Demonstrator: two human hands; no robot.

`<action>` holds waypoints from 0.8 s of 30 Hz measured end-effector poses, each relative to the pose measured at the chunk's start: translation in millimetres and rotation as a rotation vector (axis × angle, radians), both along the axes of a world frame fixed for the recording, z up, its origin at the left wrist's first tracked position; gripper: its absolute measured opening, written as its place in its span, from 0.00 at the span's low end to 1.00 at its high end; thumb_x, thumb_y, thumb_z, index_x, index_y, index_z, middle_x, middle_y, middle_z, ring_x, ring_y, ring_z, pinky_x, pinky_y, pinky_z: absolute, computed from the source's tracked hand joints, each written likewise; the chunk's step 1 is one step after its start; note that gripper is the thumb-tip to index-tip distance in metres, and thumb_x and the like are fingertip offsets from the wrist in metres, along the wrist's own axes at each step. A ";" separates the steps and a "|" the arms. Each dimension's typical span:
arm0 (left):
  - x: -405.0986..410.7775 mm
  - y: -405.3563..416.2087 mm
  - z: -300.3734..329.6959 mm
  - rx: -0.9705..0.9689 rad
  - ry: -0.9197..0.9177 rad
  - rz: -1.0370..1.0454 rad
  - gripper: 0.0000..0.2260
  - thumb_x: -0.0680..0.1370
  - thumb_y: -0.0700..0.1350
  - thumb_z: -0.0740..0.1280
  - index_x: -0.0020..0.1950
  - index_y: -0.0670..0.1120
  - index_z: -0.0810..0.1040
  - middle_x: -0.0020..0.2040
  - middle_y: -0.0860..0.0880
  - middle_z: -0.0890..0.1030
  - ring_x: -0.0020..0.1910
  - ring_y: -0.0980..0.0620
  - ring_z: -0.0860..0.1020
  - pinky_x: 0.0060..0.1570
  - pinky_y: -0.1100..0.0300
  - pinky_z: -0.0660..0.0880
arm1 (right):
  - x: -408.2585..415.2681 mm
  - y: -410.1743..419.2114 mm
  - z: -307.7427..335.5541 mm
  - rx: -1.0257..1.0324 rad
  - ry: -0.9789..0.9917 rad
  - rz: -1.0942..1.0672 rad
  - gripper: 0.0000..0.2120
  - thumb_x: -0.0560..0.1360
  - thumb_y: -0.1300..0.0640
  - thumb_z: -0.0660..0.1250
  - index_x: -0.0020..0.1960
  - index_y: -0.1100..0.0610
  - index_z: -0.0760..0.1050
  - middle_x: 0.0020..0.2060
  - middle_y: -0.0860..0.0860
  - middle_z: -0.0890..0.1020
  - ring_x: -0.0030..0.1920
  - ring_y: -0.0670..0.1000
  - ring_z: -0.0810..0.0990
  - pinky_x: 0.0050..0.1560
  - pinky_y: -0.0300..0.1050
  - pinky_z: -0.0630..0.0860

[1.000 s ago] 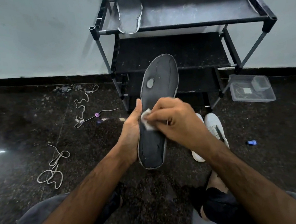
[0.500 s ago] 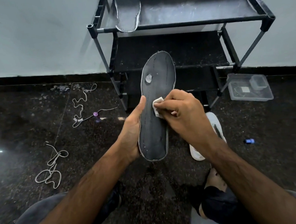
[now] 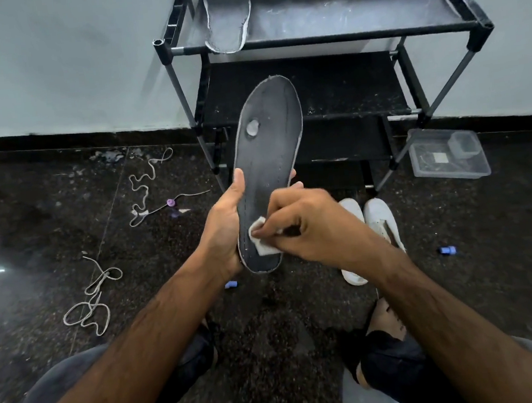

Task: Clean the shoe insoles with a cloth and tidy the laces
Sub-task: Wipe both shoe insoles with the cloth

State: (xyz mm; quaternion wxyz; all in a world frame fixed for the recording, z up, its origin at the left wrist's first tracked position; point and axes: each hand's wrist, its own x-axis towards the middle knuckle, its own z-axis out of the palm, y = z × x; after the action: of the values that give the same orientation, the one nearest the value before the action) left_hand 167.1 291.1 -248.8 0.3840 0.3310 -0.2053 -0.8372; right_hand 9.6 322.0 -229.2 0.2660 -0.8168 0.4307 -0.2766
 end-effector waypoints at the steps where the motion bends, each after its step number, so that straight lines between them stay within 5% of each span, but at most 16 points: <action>1: 0.9 -0.8 0.3 -0.001 0.004 0.001 0.31 0.85 0.61 0.49 0.73 0.37 0.70 0.71 0.39 0.75 0.70 0.42 0.74 0.66 0.50 0.75 | 1.5 0.2 0.7 0.014 0.009 0.032 0.04 0.74 0.60 0.78 0.49 0.54 0.88 0.40 0.47 0.80 0.39 0.42 0.78 0.43 0.35 0.74; 6: -1.0 1.0 2.2 -0.007 0.020 0.010 0.28 0.84 0.60 0.52 0.71 0.40 0.74 0.67 0.39 0.78 0.64 0.43 0.78 0.67 0.50 0.75 | -0.3 -6.0 -5.8 -0.221 0.024 -0.317 0.04 0.75 0.58 0.77 0.50 0.54 0.87 0.40 0.49 0.80 0.41 0.51 0.79 0.43 0.55 0.78; 12: 7.0 -7.9 1.2 0.000 -0.010 0.015 0.30 0.85 0.61 0.48 0.72 0.39 0.71 0.70 0.41 0.76 0.70 0.41 0.74 0.72 0.46 0.69 | 3.0 0.8 1.0 0.142 -0.030 0.102 0.07 0.72 0.61 0.79 0.49 0.53 0.88 0.40 0.42 0.78 0.41 0.40 0.79 0.42 0.31 0.74; 18: 0.5 -3.6 3.0 0.001 0.041 0.002 0.29 0.85 0.60 0.50 0.73 0.39 0.71 0.71 0.40 0.75 0.70 0.43 0.74 0.72 0.49 0.69 | 4.6 -3.6 -12.3 -0.145 -0.060 -0.295 0.06 0.75 0.59 0.76 0.51 0.55 0.87 0.42 0.48 0.80 0.43 0.52 0.81 0.45 0.57 0.79; 24: 0.9 -0.7 3.1 -0.020 0.025 -0.011 0.33 0.84 0.63 0.47 0.71 0.41 0.75 0.69 0.41 0.78 0.67 0.44 0.77 0.63 0.51 0.77 | 10.7 0.5 -2.7 0.046 -0.085 0.040 0.07 0.73 0.61 0.78 0.50 0.54 0.88 0.41 0.48 0.81 0.42 0.45 0.81 0.45 0.40 0.79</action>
State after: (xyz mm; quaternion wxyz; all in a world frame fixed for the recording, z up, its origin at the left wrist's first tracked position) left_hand 168.0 290.3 -245.6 0.3850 0.3156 -0.2106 -0.8413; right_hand 20.3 322.5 -231.9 0.3083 -0.8066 0.4086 -0.2958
